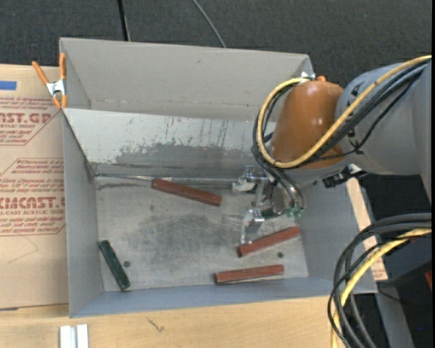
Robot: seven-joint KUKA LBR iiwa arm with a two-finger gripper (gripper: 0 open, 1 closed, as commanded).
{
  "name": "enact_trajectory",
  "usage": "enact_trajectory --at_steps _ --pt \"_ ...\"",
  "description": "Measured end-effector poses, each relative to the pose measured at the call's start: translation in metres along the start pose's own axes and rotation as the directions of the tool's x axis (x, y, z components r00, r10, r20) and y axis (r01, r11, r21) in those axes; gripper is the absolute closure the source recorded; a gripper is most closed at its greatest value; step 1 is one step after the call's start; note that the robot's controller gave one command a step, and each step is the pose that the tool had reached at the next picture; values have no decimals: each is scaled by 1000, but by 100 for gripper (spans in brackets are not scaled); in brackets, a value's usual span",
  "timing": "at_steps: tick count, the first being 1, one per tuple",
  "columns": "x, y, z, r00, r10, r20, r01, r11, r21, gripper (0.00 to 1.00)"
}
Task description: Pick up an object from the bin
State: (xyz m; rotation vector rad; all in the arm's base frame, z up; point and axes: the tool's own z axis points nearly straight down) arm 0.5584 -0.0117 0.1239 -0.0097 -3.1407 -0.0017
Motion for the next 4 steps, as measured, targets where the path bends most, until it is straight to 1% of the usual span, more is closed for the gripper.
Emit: enact_trajectory --at_steps 1,2,3,4 --pt "-10 -50 22 1000 -27 4 27 1000 1 0" --pt "59 -67 49 981 -195 12 195 981 5 100" --pt "59 -67 49 981 -195 12 195 981 5 100" --pt "46 -78 -100 978 -207 5 207 978 2 100"
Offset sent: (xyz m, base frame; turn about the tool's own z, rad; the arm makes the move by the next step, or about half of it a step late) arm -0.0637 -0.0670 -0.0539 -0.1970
